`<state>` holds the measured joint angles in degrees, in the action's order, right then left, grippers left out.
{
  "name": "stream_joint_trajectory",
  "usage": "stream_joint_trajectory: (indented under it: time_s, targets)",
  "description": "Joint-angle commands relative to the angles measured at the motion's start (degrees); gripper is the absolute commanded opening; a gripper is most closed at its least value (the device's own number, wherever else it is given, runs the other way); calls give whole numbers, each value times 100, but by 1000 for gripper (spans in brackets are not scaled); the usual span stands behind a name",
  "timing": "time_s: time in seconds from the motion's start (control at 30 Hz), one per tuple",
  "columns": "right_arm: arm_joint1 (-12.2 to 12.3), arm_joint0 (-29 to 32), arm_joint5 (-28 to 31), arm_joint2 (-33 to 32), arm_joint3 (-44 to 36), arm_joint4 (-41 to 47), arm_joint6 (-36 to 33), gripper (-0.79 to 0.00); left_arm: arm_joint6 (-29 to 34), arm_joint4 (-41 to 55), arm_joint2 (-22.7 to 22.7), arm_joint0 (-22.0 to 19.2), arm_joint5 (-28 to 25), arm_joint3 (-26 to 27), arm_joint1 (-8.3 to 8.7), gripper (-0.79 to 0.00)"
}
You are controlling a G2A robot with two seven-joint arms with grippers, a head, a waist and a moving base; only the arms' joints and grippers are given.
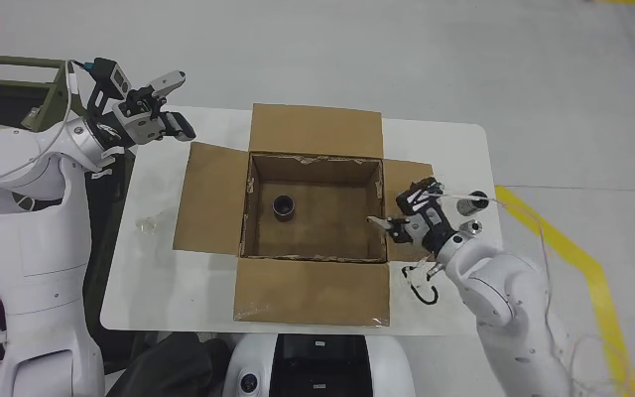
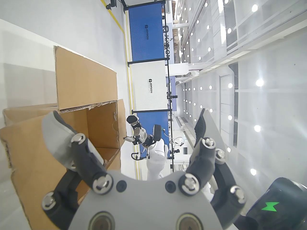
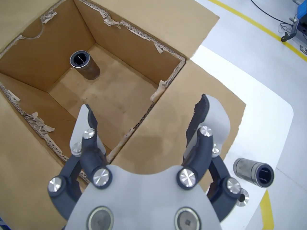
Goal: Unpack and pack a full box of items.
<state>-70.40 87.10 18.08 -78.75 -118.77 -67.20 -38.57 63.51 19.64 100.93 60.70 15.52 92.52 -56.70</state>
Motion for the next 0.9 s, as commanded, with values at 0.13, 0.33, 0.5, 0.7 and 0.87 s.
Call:
stream_joint_trajectory:
  time_s: [0.13,0.33,0.5,0.7,0.87]
  targets:
    - [56,229,97,-407,41,208,130,-34,0,0,0,0,0,0,0,0]
    - [97,405,83,-691,56,362,181,-34,0,0,0,0,0,0,0,0]
    - [126,486,14,-890,99,434,158,-28,0,0,0,0,0,0,0,0]
    - [157,549,-42,-1038,122,483,112,-18,0,0,0,0,0,0,0,0]
    - [167,589,-100,-1083,137,478,139,-31,0,0,0,0,0,0,0,0]
